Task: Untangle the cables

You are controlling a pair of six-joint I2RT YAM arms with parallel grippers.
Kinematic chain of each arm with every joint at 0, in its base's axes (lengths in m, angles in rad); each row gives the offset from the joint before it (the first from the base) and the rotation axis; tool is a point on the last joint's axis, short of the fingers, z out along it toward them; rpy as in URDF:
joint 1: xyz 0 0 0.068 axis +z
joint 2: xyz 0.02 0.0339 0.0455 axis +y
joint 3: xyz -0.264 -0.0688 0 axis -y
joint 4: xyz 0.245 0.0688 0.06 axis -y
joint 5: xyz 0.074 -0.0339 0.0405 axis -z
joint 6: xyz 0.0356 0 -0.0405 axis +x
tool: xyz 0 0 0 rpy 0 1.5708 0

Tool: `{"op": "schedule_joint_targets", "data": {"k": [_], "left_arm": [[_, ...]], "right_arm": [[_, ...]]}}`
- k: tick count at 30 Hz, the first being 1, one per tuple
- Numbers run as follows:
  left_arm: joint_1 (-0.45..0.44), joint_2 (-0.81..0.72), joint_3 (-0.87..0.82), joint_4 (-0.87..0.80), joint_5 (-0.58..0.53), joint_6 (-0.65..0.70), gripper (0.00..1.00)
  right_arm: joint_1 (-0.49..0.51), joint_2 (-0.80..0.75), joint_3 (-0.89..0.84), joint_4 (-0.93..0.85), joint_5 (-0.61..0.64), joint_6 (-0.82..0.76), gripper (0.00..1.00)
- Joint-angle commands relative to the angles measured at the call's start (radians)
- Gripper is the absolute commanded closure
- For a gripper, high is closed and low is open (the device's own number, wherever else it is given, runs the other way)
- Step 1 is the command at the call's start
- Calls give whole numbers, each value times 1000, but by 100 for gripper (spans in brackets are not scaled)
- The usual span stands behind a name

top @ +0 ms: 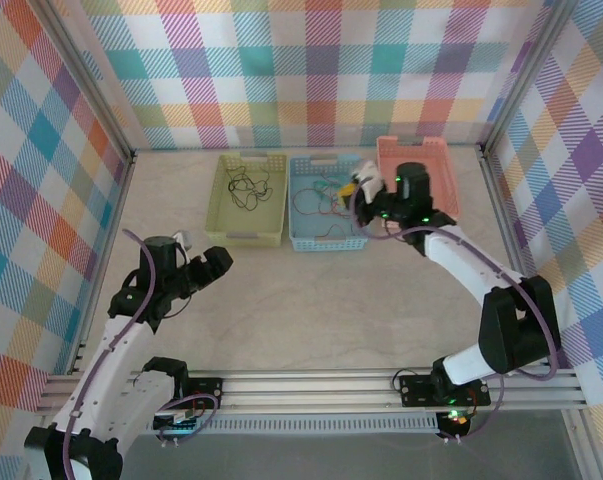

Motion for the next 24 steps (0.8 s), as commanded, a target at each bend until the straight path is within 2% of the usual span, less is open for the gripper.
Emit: {"op": "schedule_joint_targets", "data": {"k": [1, 6, 9, 18, 19, 21, 23, 24], "left_arm": [[-4, 15, 40, 30, -16, 2, 16], [-4, 29, 41, 35, -29, 12, 15], [-4, 38, 40, 35, -29, 14, 14], [-4, 71, 43, 41, -35, 32, 13], [-4, 73, 44, 42, -39, 36, 12], [-4, 77, 48, 35, -68, 42, 8], [-4, 73, 48, 36, -105, 47, 4], [-3, 71, 50, 34, -137, 47, 2]], "right_arm": [[-79, 3, -27, 33, 121, 237, 100], [-183, 55, 12, -46, 226, 323, 100], [-225, 104, 34, -83, 244, 352, 100], [-289, 219, 125, -158, 310, 413, 100], [-289, 229, 140, -173, 320, 421, 94], [-294, 237, 176, -225, 346, 435, 57], [-292, 201, 166, -238, 370, 453, 41], [-292, 163, 134, -215, 378, 465, 37]]}}
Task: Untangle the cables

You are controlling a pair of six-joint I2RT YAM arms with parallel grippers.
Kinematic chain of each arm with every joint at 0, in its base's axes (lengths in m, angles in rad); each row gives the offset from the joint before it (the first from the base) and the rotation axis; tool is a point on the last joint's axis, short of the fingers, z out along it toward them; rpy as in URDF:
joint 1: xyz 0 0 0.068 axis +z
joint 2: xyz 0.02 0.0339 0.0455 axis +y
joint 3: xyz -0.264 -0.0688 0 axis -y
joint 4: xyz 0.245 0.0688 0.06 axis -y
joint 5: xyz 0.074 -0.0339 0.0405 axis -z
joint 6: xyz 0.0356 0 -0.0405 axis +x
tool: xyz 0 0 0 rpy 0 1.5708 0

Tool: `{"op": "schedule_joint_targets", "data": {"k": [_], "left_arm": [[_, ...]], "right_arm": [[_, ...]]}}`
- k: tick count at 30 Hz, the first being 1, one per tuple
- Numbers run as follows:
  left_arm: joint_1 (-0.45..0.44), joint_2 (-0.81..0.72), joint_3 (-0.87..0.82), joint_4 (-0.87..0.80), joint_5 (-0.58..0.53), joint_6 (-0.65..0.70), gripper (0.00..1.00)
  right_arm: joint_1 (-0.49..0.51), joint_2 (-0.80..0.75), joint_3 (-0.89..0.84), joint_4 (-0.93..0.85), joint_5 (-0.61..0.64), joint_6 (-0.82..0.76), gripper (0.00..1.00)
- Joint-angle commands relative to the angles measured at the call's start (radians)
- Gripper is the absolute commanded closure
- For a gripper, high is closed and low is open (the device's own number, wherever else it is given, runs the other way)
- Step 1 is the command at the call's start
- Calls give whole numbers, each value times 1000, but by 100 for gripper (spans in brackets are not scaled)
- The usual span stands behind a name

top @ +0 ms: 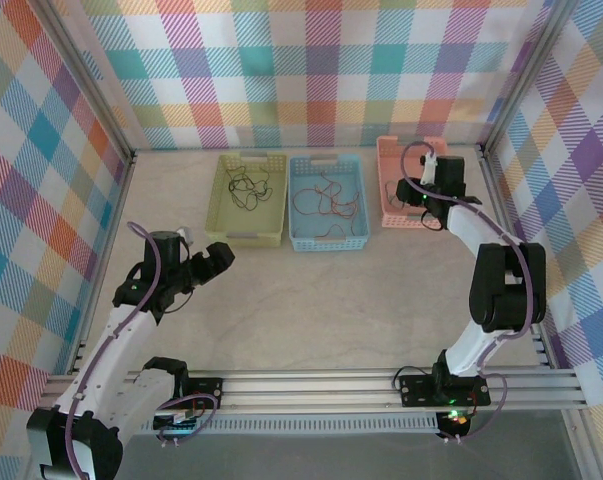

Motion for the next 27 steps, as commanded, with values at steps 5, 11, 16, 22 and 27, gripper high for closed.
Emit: {"op": "schedule_joint_targets", "data": {"k": [5, 11, 16, 22, 27], "left_arm": [[-4, -31, 35, 49, -232, 24, 0], [-4, -100, -56, 273, -506, 51, 0], [-4, -133, -214, 549, -624, 216, 0], [-4, 13, -271, 733, -562, 384, 0], [-4, 245, -269, 917, -482, 501, 0]], "right_arm": [[-1, -246, -148, 36, 34, 71, 28], [-1, -479, -401, 110, 96, 37, 21], [-1, -646, -625, 203, 163, -13, 13], [0, -703, -826, 413, 250, -21, 9], [1, -574, -841, 539, 268, -59, 6]]}}
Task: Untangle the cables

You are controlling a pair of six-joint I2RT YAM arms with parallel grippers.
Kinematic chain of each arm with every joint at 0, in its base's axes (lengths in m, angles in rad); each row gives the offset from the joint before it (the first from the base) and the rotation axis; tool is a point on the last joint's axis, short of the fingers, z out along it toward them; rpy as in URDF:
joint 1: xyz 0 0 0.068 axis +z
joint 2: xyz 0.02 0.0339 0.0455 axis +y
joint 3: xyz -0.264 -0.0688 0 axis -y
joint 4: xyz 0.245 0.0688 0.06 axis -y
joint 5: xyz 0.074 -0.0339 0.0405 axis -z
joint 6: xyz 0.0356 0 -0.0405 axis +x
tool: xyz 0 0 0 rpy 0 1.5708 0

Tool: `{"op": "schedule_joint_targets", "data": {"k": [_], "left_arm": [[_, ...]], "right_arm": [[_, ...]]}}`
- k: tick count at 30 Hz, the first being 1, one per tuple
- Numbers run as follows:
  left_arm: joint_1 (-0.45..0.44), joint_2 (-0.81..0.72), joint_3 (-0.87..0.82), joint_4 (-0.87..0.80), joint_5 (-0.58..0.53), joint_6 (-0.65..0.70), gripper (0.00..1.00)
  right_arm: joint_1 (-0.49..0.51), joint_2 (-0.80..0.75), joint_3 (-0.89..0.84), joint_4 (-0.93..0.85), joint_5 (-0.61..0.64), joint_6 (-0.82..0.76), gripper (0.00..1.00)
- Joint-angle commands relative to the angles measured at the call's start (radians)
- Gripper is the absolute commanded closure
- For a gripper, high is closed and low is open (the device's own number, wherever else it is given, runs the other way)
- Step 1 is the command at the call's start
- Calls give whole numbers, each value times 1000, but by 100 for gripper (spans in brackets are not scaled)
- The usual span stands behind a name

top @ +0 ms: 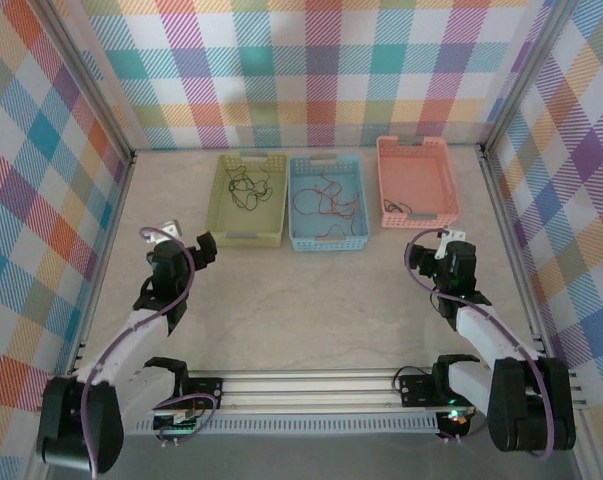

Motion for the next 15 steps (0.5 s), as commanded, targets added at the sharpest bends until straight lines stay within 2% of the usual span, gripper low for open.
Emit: {"op": "schedule_joint_targets", "data": {"k": [1, 2, 4, 5, 7, 9, 10, 11, 13, 14, 15], "left_arm": [[-4, 146, 3, 203, 30, 148, 0], [-4, 208, 4, 251, 21, 177, 0], [9, 316, 7, 326, 28, 194, 0], [15, 366, 7, 397, 34, 204, 0], [17, 384, 29, 390, 62, 232, 0], [34, 424, 38, 416, 88, 230, 0], [36, 454, 42, 430, 98, 234, 0], [36, 475, 51, 428, 120, 243, 0], [40, 508, 72, 420, 158, 254, 0], [42, 501, 75, 401, 165, 254, 0], [41, 499, 58, 435, 164, 257, 0]], "right_arm": [[-1, 89, -10, 220, 44, -35, 5], [-2, 135, -17, 284, 54, -28, 5], [-1, 173, 1, 299, 59, -35, 5], [-2, 198, -15, 399, 62, -36, 5], [-4, 253, -38, 529, 59, -56, 5], [-7, 370, -43, 664, 59, -58, 5], [-8, 397, -36, 688, 25, -73, 5], [-8, 377, -5, 587, 10, -80, 5], [-8, 415, 2, 612, 2, -81, 5], [-8, 476, -2, 707, -2, -90, 4], [-8, 475, 9, 664, -20, -97, 4]]}}
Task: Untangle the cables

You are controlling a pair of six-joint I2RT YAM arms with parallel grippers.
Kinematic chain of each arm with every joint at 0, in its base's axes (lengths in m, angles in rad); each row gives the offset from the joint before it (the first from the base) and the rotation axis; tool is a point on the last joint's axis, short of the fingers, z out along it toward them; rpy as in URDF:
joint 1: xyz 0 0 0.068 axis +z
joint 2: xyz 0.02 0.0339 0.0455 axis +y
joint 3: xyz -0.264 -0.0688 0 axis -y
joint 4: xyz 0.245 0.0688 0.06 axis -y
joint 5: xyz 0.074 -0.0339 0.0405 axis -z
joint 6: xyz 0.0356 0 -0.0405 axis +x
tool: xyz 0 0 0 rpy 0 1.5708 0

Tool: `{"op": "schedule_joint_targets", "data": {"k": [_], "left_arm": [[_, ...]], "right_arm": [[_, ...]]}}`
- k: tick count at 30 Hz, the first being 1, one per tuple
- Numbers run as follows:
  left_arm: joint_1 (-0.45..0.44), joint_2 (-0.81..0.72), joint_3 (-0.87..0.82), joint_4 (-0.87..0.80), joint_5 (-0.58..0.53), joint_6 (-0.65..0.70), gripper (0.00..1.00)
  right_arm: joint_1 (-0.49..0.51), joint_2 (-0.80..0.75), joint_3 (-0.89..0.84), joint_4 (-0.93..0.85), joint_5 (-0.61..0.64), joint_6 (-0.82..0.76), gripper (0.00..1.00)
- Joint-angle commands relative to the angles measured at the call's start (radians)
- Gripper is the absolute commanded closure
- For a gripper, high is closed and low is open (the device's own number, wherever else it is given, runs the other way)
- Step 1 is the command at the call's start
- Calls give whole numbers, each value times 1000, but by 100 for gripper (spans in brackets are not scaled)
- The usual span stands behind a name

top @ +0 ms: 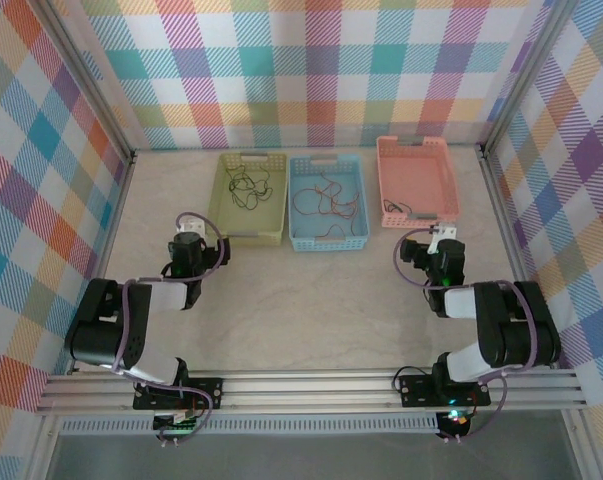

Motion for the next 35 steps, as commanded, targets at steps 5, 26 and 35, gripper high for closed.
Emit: {"op": "schedule_joint_targets", "data": {"k": [5, 26, 35], "left_arm": [[18, 42, -37, 179, 76, 30, 0], [46, 52, -14, 161, 90, -2, 0], [45, 53, -15, 161, 90, -2, 0]], "right_arm": [[-4, 39, 79, 30, -23, -27, 0], [-4, 29, 84, 2, -40, -37, 0], [-8, 30, 96, -22, -126, -63, 0]]}}
